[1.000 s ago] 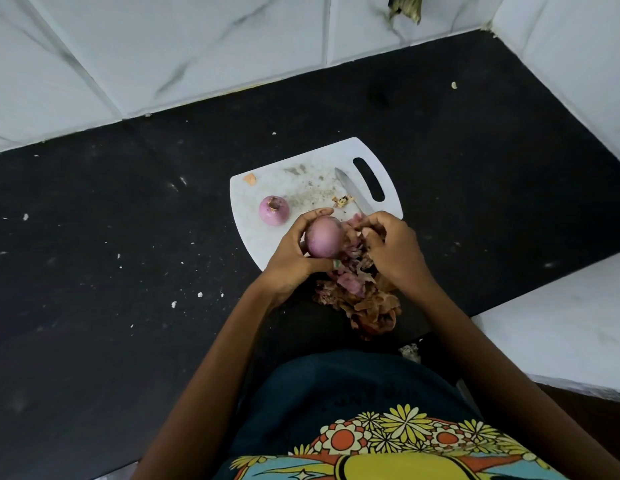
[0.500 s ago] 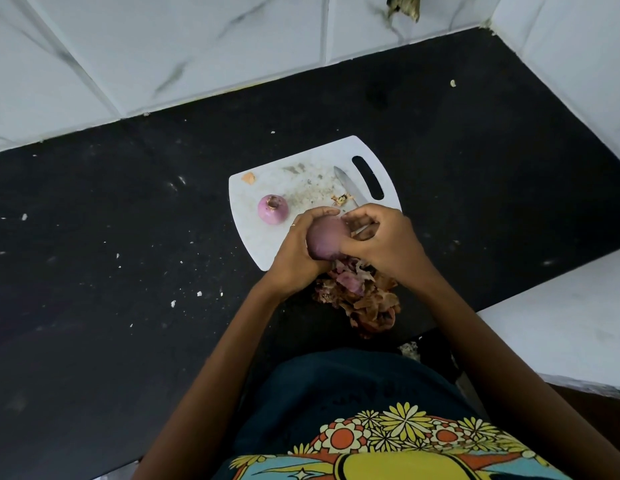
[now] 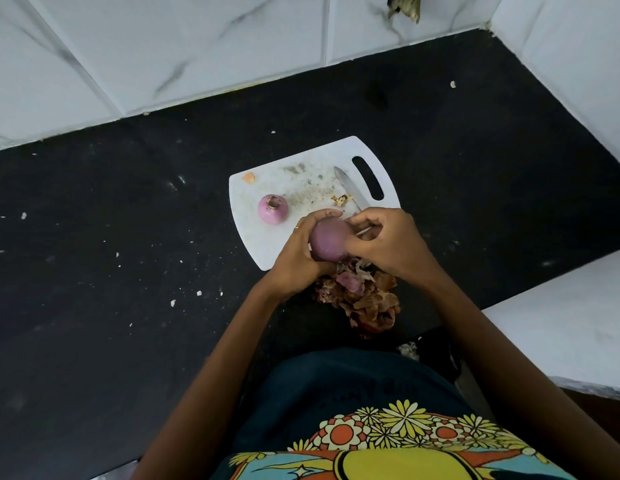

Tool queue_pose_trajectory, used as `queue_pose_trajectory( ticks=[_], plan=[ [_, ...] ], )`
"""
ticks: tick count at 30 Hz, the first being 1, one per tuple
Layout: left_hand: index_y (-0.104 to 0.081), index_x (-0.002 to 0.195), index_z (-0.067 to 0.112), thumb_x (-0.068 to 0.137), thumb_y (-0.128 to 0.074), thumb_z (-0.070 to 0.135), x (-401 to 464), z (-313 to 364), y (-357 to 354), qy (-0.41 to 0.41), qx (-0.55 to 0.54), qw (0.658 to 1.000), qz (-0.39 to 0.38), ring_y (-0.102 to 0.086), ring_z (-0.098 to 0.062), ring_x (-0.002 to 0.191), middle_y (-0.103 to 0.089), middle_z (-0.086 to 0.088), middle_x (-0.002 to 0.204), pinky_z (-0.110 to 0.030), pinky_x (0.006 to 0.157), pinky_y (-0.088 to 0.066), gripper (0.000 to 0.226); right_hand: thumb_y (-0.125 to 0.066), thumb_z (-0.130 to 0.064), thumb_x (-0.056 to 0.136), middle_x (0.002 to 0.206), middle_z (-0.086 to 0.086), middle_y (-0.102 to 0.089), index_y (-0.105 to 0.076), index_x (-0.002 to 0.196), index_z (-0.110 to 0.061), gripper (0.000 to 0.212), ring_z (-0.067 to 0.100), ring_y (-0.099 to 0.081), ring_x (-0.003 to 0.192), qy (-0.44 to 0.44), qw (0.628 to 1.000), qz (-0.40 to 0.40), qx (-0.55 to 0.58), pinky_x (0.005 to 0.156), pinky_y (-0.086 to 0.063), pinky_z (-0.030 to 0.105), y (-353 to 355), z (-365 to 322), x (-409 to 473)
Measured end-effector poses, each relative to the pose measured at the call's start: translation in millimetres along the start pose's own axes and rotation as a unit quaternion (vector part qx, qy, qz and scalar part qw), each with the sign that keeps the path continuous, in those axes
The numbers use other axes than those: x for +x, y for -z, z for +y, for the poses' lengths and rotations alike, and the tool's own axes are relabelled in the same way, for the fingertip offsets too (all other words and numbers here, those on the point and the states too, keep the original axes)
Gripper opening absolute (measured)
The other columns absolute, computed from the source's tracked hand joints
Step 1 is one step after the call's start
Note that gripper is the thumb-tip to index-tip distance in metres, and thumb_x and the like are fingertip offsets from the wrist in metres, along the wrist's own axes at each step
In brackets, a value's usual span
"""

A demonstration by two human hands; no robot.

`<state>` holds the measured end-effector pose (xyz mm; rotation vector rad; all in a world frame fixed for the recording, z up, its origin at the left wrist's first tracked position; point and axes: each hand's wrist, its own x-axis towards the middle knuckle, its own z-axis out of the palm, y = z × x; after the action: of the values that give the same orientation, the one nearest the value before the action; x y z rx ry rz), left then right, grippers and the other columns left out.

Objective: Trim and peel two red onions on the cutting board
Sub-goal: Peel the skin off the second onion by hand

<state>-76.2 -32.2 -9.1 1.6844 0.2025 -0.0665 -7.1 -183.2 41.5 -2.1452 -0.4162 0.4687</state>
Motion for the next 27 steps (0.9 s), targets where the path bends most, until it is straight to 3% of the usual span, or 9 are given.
queue_pose_trajectory(
  ticks=[2,5,6,9,12,19,22,27],
  plan=[
    [-0.045,0.131,0.011,0.062,-0.075,-0.017,0,1,-1,0.011,-0.013,1.0,-0.006,-0.056,-0.016,0.116,-0.049,-0.012,0.131,-0.019,0.088,-0.05,0.08,-0.074,-0.015,0.069,0.084,-0.002,-0.073,-0.075,0.096,-0.009,0.027,0.002,-0.066,0.069,0.0,1.0,0.01,-0.002,0.063,-0.051,0.011,1,2,1],
    [-0.043,0.128,0.012,0.061,-0.072,-0.023,0,2,-2,0.023,-0.026,0.999,-0.004,-0.056,-0.013,0.112,-0.051,-0.004,0.126,-0.017,0.084,-0.05,0.081,-0.066,-0.005,0.078,0.074,0.005,-0.073,-0.076,0.08,-0.006,0.01,0.018,-0.071,0.069,0.016,0.999,0.044,0.025,0.07,-0.06,0.041,5,6,4],
    [-0.043,0.128,0.013,0.061,-0.071,-0.023,-1,2,-2,0.027,-0.033,0.999,0.002,-0.056,-0.014,0.112,-0.051,-0.002,0.125,-0.018,0.084,-0.05,0.081,-0.065,-0.003,0.079,0.073,0.005,-0.073,-0.076,0.079,-0.007,0.012,0.02,-0.071,0.07,0.016,0.998,0.043,0.032,0.072,-0.059,0.045,6,6,4],
    [-0.042,0.127,0.012,0.063,-0.069,-0.025,-2,1,2,0.03,-0.049,0.998,0.019,-0.059,0.0,0.102,-0.053,0.002,0.118,-0.017,0.08,-0.051,0.078,-0.073,-0.01,0.078,0.084,-0.001,-0.073,-0.075,0.093,-0.012,0.015,0.01,-0.07,0.079,0.015,0.998,0.004,0.056,0.08,-0.058,0.031,3,1,1],
    [-0.042,0.126,0.009,0.065,-0.067,-0.026,-2,4,4,0.015,-0.034,0.999,0.011,-0.061,0.005,0.097,-0.053,-0.001,0.117,-0.017,0.078,-0.051,0.074,-0.08,-0.021,0.076,0.091,-0.004,-0.071,-0.071,0.101,-0.012,0.029,-0.001,-0.065,0.076,0.011,0.997,-0.007,0.074,0.074,-0.054,0.016,-6,-1,-4],
    [-0.044,0.127,0.003,0.065,-0.068,-0.025,-2,-2,5,-0.007,-0.006,1.0,0.011,-0.059,0.0,0.105,-0.052,-0.006,0.122,-0.017,0.084,-0.05,0.072,-0.079,-0.015,0.073,0.081,-0.006,-0.07,-0.07,0.089,-0.013,0.018,-0.005,-0.061,0.066,0.007,0.998,0.012,0.061,0.062,-0.046,0.008,-10,1,-2],
    [-0.044,0.127,0.005,0.065,-0.07,-0.024,-2,-1,3,-0.007,-0.012,1.0,0.007,-0.058,-0.01,0.111,-0.051,-0.009,0.126,-0.019,0.087,-0.05,0.073,-0.078,-0.013,0.072,0.079,-0.005,-0.069,-0.069,0.085,-0.015,0.017,0.0,-0.062,0.067,0.009,0.998,0.007,0.055,0.062,-0.05,0.013,-8,2,0],
    [-0.045,0.124,0.011,0.062,-0.068,-0.026,-4,1,3,0.001,-0.019,1.0,0.013,-0.055,0.009,0.105,-0.052,0.008,0.119,-0.013,0.083,-0.047,0.075,-0.07,0.001,0.074,0.075,-0.001,-0.072,-0.071,0.075,-0.018,0.019,0.018,-0.069,0.072,-0.014,0.992,0.02,0.123,0.075,-0.06,0.041,-3,11,4]
  ],
)
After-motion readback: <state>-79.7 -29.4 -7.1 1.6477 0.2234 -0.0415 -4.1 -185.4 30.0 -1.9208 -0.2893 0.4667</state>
